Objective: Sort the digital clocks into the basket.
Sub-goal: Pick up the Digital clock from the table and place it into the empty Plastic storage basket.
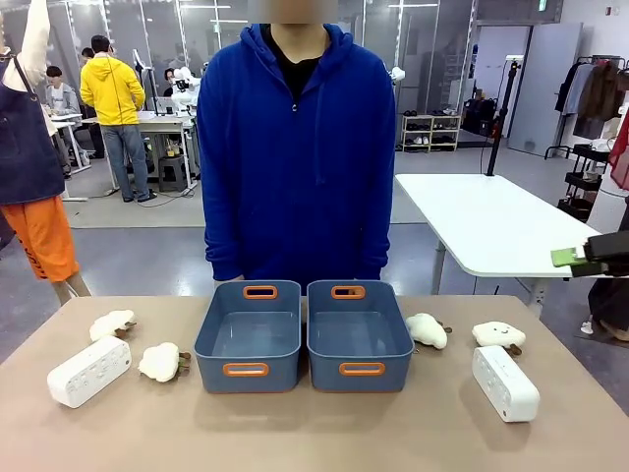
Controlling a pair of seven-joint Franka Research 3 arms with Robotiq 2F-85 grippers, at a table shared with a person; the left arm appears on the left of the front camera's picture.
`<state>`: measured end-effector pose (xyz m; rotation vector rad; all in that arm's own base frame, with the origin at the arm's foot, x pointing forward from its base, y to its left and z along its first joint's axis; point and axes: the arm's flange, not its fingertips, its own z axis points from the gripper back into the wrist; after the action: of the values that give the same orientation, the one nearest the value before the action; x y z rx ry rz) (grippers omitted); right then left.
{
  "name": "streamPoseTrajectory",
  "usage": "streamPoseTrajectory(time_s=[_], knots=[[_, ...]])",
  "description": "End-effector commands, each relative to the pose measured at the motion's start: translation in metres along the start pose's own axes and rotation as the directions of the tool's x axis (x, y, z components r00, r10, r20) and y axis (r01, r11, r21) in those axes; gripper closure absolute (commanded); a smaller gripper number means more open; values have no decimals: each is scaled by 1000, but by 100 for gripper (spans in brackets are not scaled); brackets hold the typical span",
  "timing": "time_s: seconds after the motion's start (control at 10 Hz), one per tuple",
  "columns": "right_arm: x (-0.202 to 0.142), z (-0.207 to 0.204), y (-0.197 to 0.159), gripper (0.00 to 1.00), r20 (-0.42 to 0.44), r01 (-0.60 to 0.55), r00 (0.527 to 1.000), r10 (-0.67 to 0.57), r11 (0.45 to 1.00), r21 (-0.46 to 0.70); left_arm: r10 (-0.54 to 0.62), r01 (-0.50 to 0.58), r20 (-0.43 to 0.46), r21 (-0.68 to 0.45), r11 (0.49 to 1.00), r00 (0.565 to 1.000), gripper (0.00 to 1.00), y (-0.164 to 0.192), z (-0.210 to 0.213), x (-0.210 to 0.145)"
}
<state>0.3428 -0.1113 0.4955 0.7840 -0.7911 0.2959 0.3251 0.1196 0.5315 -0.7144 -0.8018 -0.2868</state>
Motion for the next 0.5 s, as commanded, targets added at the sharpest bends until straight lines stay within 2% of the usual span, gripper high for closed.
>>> streamPoseTrajectory(time_s=[0.0,0.1,0.2,0.3,0.4], knots=[[-27,-7,-1,0,-5,-7,1000,7,1000,23,-20,20,13,-30,999,1000,0,-12,-17,-54],[-25,-6,-2,0,6,-3,1000,3,1000,15,18,-18,44,2,1000,999,0,-9,-18,-54],[-26,-13,0,0,-1,16,1000,-16,999,52,-1,1,6,-11,1000,1000,0,3,2,-3],[-8,2,-10,0,2,15,1000,-15,1000,17,-1,1,6,-11,1000,1000,0,3,2,-3],[-8,2,-10,0,2,15,1000,-15,1000,17,-1,1,6,-11,1000,1000,0,3,2,-3]])
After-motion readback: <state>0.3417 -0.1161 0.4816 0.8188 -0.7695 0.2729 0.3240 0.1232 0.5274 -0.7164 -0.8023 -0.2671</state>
